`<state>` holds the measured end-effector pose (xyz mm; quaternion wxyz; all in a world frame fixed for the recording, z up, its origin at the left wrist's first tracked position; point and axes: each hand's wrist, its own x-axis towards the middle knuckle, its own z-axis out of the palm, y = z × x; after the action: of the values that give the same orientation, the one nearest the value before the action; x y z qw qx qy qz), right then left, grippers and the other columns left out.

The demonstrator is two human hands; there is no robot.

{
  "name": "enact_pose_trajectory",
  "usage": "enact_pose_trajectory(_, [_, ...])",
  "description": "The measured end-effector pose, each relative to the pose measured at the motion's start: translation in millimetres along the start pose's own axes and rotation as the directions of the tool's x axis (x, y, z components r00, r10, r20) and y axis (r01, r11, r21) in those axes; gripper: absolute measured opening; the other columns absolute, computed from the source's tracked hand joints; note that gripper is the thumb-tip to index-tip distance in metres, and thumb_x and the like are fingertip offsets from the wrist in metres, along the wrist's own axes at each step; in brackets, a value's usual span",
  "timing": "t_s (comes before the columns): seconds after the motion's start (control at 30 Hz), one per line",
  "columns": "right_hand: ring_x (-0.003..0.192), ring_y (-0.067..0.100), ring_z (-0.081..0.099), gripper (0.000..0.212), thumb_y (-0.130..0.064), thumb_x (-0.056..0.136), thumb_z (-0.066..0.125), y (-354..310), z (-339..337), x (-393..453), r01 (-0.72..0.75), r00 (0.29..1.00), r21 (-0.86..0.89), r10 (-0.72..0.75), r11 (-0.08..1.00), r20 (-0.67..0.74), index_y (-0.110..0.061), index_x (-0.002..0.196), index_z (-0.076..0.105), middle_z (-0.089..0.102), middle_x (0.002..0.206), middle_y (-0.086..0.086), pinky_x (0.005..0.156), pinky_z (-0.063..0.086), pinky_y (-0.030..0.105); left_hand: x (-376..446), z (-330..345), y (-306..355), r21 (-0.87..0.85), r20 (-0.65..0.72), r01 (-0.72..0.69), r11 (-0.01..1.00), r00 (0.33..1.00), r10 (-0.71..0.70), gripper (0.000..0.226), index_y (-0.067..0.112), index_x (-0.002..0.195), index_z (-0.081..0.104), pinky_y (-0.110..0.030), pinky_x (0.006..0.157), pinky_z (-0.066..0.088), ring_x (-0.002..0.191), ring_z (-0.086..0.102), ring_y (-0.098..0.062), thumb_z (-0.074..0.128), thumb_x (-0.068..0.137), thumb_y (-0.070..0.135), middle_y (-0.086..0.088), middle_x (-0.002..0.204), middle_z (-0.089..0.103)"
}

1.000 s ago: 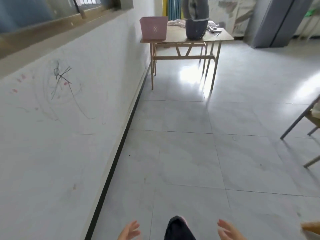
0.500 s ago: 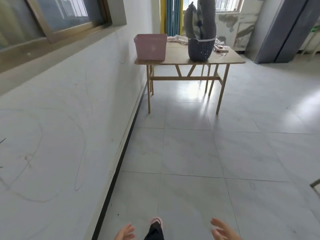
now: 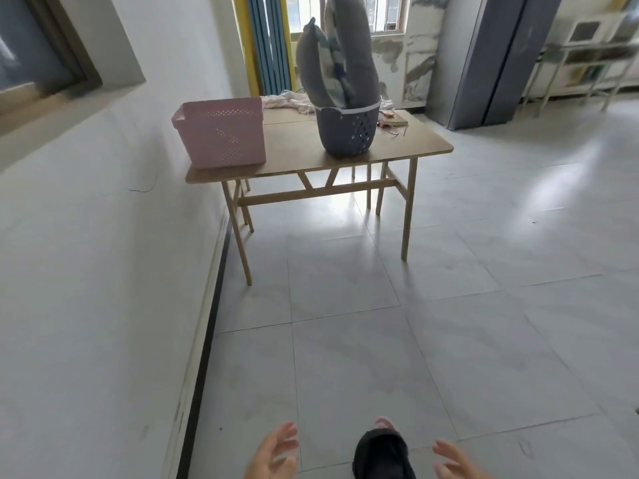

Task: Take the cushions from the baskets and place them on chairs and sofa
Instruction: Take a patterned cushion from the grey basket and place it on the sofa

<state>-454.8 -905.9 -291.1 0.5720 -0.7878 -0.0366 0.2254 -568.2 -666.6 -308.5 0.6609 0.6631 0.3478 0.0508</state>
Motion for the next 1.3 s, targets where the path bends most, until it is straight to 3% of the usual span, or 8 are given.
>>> enact_pose_trajectory(0.13, [0.067,-0.023,0.055,0.031,0.001,0.078,0.062,-24.3,-0.5,134.8,0.021,0.999,-0.078,-0.019,0.997,0.032,-0.029,0.087,0.057,0.064,0.101,0.012,0.061,0.042,-0.002,110.8,26.7,31.2,0.058,-0.028,-0.02,0.998,0.999,0.022,0.039,0.014,0.095,0.054,-0.003,0.059,0.045,0.06,0.061,0.013,0.049,0.077,-0.02,-0.002,0.088,0.06])
enact_pose_trajectory(0.5, [0.074,-0.02,0.057,0.042,-0.003,0.078,0.063,-151.6,-31.4,419.2,0.101,0.99,-0.138,-0.087,0.985,0.107,-0.043,0.091,0.059,0.066,0.098,0.004,0.065,0.042,-0.002,354.2,78.2,178.8,0.001,-0.003,0.012,1.0,1.0,-0.012,0.032,0.02,0.092,0.055,-0.012,0.073,0.048,0.08,0.064,0.0,0.058,0.076,-0.007,-0.003,0.098,0.06])
enact_pose_trajectory(0.63, [0.076,-0.013,0.061,0.041,-0.072,0.035,0.071,-159.3,-23.0,491.7,0.012,0.999,-0.172,-0.005,0.985,0.041,-0.058,0.072,0.06,0.069,0.086,-0.03,0.067,0.045,0.001,447.5,58.4,170.5,-0.016,0.101,0.173,0.985,0.98,-0.171,0.015,0.001,0.094,0.053,-0.035,0.096,0.035,0.099,0.047,-0.028,0.044,0.092,0.012,-0.011,0.103,0.055])
enact_pose_trajectory(0.7, [0.074,-0.007,0.063,0.033,-0.039,0.059,0.079,-176.4,-13.2,537.7,0.024,0.999,-0.191,-0.018,0.981,0.037,-0.053,0.079,0.058,0.073,0.09,-0.014,0.075,0.049,0.007,521.3,45.6,118.1,0.016,0.06,0.176,0.984,0.982,-0.176,0.015,-0.003,0.093,0.059,-0.041,0.104,0.034,0.095,0.052,-0.028,0.05,0.089,0.008,-0.018,0.116,0.056])
enact_pose_trajectory(0.8, [0.073,-0.019,0.057,0.026,-0.002,0.081,0.059,-211.6,-1.0,612.8,0.061,0.998,-0.148,-0.059,0.987,0.018,-0.025,0.094,0.056,0.063,0.1,0.007,0.067,0.044,0.0,662.3,40.2,25.3,0.019,-0.13,-0.074,0.997,0.989,0.076,0.066,0.017,0.106,0.063,-0.04,0.088,0.051,0.094,0.032,0.036,0.085,0.047,-0.003,0.019,0.122,0.053])
enact_pose_trajectory(0.97, [0.078,-0.021,0.056,0.026,-0.001,0.082,0.056,-278.3,6.9,702.9,0.162,0.986,-0.124,-0.167,0.979,-0.031,-0.018,0.102,0.056,0.062,0.097,-0.002,0.066,0.043,-0.002,665.0,93.3,320.9,0.012,-0.025,-0.199,0.98,0.98,0.199,0.032,0.022,0.095,0.056,-0.003,0.064,0.048,0.072,0.061,0.014,0.065,0.072,0.002,0.014,0.084,0.069])
enact_pose_trajectory(1.2, [0.072,-0.01,0.062,0.037,-0.017,0.068,0.075,-339.8,-9.0,785.0,0.176,0.98,-0.071,-0.182,0.982,-0.077,-0.051,0.069,0.064,0.072,0.087,-0.002,0.061,0.044,-0.001,755.2,104.9,417.9,0.037,-0.013,-0.318,0.947,0.948,0.319,0.037,0.033,0.096,0.048,-0.003,0.067,0.045,0.085,0.061,0.005,0.067,0.064,0.03,-0.002,0.107,0.059])
enact_pose_trajectory(1.3, [0.089,0.005,0.065,0.029,-0.048,0.063,0.07,-402.4,-24.1,842.8,0.335,0.937,-0.08,-0.341,0.939,-0.082,-0.045,0.087,0.054,0.068,0.094,-0.006,0.066,0.044,-0.001,777.2,103.4,482.6,0.126,-0.191,-0.563,0.817,0.794,0.577,0.054,0.046,0.104,0.047,-0.003,0.075,0.045,0.098,0.057,0.005,0.064,0.055,0.065,0.016,0.111,0.056])
